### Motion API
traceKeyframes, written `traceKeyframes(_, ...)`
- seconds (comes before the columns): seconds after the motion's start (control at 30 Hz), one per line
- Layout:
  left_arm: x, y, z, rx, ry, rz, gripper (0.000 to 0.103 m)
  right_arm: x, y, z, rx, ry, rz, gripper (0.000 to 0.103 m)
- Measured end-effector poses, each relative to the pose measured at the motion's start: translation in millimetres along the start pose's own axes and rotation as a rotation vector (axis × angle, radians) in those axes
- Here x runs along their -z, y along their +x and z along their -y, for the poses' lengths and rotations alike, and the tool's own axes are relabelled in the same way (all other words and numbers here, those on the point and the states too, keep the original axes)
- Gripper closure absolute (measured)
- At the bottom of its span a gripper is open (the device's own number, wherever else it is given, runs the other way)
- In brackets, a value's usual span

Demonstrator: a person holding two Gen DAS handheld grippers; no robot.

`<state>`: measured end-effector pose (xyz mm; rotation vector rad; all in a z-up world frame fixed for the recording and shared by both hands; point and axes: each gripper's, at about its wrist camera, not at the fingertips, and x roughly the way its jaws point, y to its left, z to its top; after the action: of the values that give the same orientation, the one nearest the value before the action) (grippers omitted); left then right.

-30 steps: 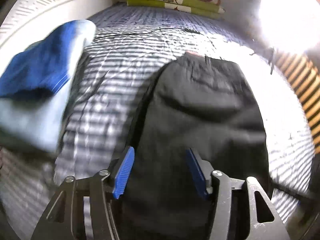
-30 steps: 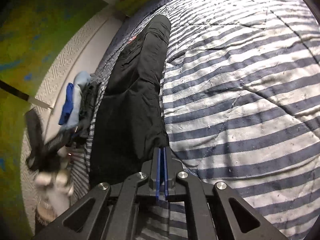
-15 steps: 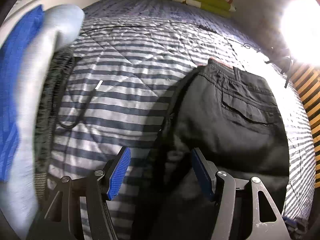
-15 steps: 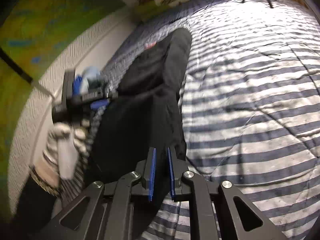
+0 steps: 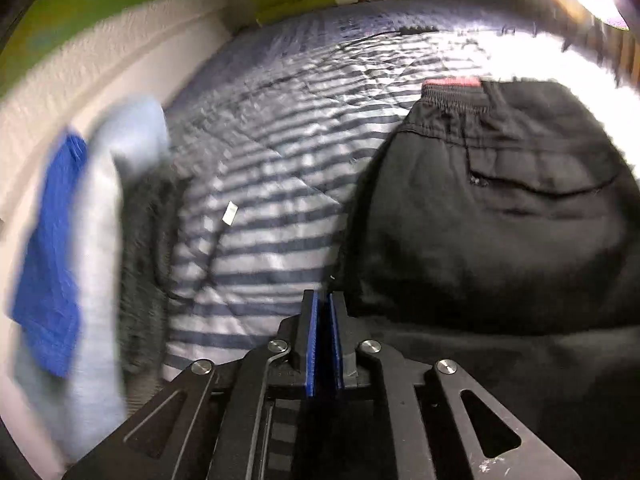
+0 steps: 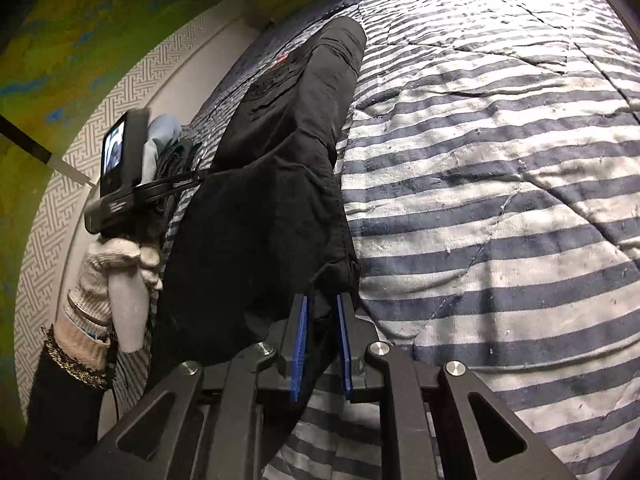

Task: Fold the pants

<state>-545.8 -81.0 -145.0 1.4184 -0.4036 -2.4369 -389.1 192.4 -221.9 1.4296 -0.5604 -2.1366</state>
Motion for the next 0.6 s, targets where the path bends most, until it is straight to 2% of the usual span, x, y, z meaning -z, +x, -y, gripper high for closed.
traceKeyframes(0.03, -2, -9, 1, -0.011, -0.005, 0.026, 0.09, -1, 0, 1, -0.007, 0.012, 0.0, 0.089)
traceKeyframes(0.07, -4, -25, 4, 0.068, -0.029, 0.063, 0.09, -1, 0, 4, -0.02, 0.026, -0.006, 0.089)
traceKeyframes(0.1, -8, -38, 9, 0.184, -0.045, 0.082, 0.09, 1, 0, 4, -0.027, 0.03, -0.009, 0.089)
traceKeyframes(0.17, -13, -57, 21, 0.368, -0.044, 0.097, 0.09, 1, 0, 7, -0.037, 0.037, -0.008, 0.089)
traceKeyframes(0.23, -17, -77, 48, 0.564, -0.003, 0.102, 0.09, 2, -1, 11, -0.045, 0.044, -0.011, 0.089)
traceKeyframes(0.33, -18, -86, 85, 0.681, 0.077, 0.097, 0.09, 4, -6, 16, -0.05, 0.04, -0.015, 0.089)
traceKeyframes(0.37, -17, -86, 96, 0.681, 0.114, 0.105, 0.09, 4, -7, 17, -0.051, 0.037, -0.017, 0.089)
traceKeyframes(0.4, -16, -80, 105, 0.632, 0.152, 0.117, 0.09, 4, -7, 19, -0.053, 0.036, -0.017, 0.089)
traceKeyframes(0.47, -18, -39, 125, 0.47, 0.187, 0.051, 0.089, 5, -7, 20, -0.055, 0.035, -0.017, 0.089)
traceKeyframes(0.53, -22, -32, 119, 0.463, 0.159, 0.101, 0.088, 5, -8, 21, -0.055, 0.028, -0.017, 0.089)
traceKeyframes(0.6, -26, -33, 108, 0.49, 0.096, 0.073, 0.089, 5, -7, 19, -0.063, 0.034, -0.022, 0.089)
